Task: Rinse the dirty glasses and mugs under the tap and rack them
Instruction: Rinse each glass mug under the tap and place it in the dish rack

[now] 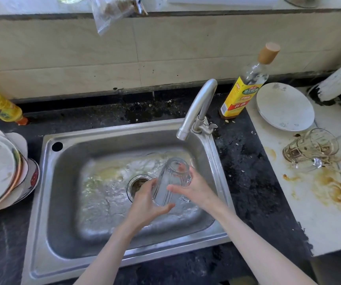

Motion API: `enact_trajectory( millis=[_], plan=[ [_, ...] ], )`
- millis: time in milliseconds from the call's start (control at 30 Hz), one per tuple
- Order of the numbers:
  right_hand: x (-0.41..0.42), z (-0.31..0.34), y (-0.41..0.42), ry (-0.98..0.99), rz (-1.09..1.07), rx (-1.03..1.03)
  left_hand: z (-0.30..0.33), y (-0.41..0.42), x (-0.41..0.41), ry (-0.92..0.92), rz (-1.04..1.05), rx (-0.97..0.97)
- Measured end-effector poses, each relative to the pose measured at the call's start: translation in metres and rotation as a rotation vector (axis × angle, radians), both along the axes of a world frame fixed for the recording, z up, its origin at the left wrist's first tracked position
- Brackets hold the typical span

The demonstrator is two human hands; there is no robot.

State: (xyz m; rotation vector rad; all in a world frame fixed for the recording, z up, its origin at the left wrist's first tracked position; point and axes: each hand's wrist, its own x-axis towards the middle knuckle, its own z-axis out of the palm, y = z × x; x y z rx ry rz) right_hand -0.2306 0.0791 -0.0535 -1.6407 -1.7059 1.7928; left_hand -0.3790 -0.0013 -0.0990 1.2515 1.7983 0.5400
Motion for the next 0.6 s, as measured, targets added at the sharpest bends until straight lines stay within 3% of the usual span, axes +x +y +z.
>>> enact_trajectory(
  millis=[133, 267, 600],
  plan=[
    [-0.003, 0.002, -0.008, 0.002, 0.029, 0.06, -0.009, -0.009, -0.001, -0.003, 0.007, 0.004],
    [0.007, 0.007, -0.013, 0.035, -0.062, 0.168, 0.003, 0.001, 0.004, 0.038, -0.086, 0.136],
    [0.102, 0.046, -0.09, -0.068, -0.316, 0.413, 0.048, -0.005, 0.071, 0.527, -0.751, 0.188]
  ],
)
